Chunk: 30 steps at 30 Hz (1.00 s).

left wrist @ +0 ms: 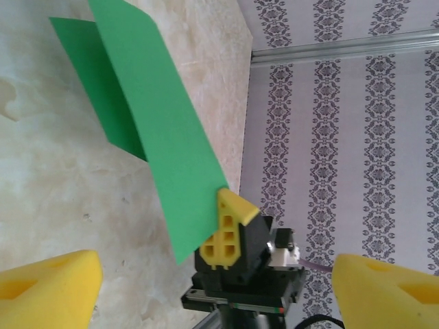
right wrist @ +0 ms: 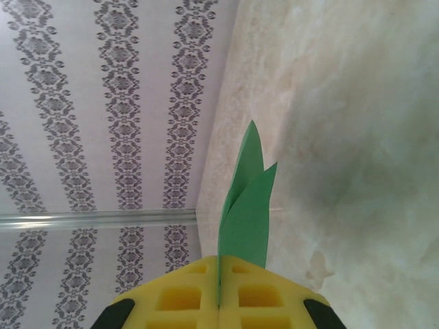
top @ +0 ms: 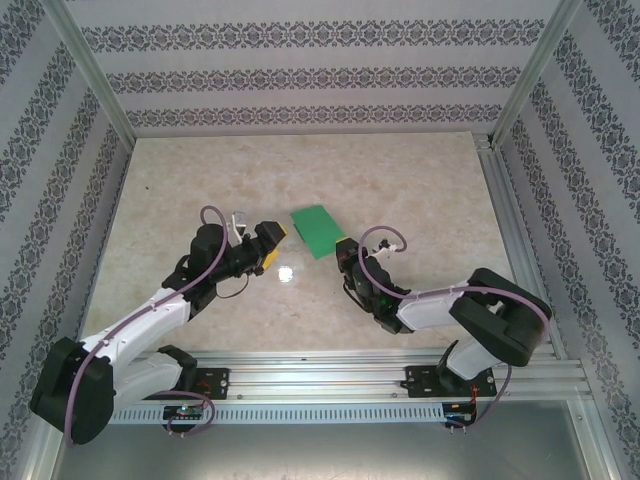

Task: Fold a paper plane with a square sheet of paper (fold left side to right side)
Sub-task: Turn over the paper at the center of the table.

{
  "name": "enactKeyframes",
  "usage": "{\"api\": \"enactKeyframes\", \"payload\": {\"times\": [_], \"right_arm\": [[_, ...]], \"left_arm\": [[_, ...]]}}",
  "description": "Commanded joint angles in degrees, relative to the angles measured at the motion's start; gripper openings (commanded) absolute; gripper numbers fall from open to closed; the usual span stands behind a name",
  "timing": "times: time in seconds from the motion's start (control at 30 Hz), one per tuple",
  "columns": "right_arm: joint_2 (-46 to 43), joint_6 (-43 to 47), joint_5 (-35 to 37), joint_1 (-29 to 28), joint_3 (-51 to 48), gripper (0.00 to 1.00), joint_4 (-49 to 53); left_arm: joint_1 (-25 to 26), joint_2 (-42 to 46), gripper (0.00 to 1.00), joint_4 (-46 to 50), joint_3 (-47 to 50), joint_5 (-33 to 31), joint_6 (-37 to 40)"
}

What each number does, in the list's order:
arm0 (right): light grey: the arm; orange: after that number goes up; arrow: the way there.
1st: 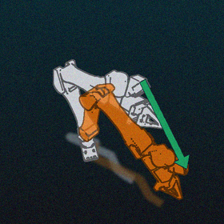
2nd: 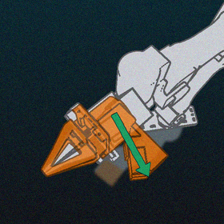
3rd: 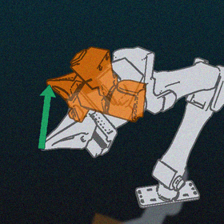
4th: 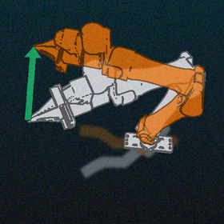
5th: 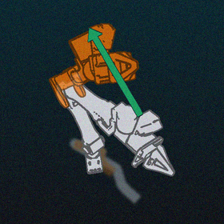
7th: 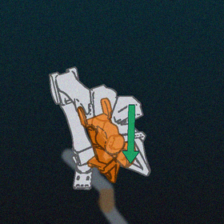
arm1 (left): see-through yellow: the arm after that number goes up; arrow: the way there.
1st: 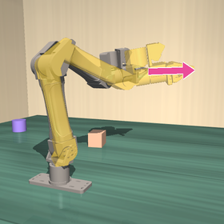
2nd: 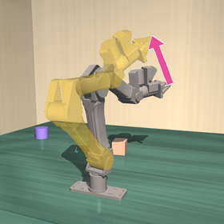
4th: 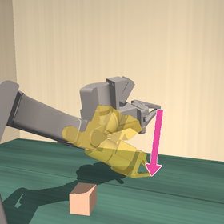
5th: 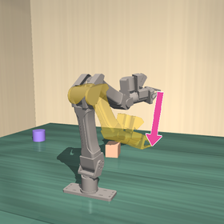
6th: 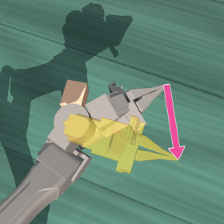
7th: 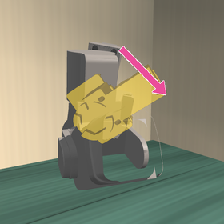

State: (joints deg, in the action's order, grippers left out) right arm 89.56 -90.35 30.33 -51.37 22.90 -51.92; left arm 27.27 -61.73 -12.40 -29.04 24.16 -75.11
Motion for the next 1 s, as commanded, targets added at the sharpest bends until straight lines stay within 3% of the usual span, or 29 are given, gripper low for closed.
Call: {"api": "enactKeyframes", "payload": {"times": [0.0, 0.23, 0.5, 0.63, 0.8, 0.97], "right_arm": [[4.7, -4.7, 0.9, -0.9, -1.2, 0.00, -10.1], [8.1, -11.4, 0.8, -2.0, -1.1, 0.00, -7.6], [7.2, -15.4, 0.4, -2.6, -1.6, 0.00, -3.3], [7.9, -16.0, -0.2, -2.6, -1.8, 0.00, -4.1], [8.5, -16.5, -0.6, -2.9, -2.2, 0.00, -4.2], [8.7, -16.5, -0.7, -3.0, -2.1, 0.00, -3.5]], "left_arm": [[1.8, -1.9, 0.87, -6.5, 1.2, -0.3, -3.5], [4.9, -9.5, 0.87, -12.0, 2.4, -1.5, -7.2], [10.5, -20.8, 0.76, -18.5, 0.4, -3.6, -11.2], [11.6, -24.3, 0.66, -20.4, -0.5, -4.7, -12.5], [12.0, -26.9, 0.47, -22.6, -1.0, -6.0, -13.6], [12.0, -25.4, 0.27, -17.6, -2.3, -7.5, -11.6]]}}
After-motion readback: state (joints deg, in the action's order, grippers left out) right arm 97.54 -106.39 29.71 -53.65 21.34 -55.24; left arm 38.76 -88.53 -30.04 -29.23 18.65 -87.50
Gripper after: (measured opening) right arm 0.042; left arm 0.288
